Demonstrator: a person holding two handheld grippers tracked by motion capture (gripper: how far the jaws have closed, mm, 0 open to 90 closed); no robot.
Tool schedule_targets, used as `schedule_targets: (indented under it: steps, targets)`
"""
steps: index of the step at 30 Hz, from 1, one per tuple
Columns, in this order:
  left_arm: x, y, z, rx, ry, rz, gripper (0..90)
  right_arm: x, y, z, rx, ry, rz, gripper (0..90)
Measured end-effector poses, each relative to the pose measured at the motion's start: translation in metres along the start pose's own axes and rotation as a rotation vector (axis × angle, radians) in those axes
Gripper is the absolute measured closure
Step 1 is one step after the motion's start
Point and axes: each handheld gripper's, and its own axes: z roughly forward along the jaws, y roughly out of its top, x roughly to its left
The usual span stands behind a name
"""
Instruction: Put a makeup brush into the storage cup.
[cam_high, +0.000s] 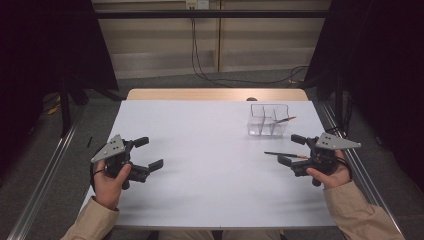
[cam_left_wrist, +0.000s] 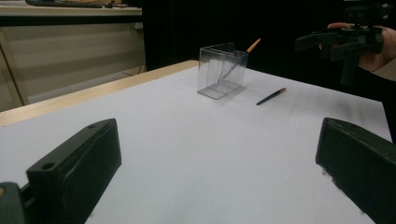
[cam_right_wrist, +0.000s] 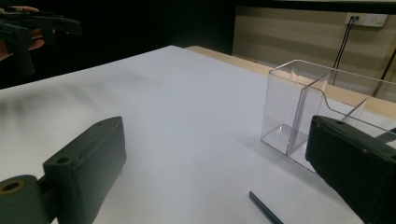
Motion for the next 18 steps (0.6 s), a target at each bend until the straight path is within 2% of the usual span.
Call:
schedule_targets:
  steps: [18]
  targets:
    - [-0.001, 0.001, -0.001, 0.000, 0.005, 0.000, 0.0, -0.017, 0.004, 0.008, 0.037, -0.022, -0.004, 5.5]
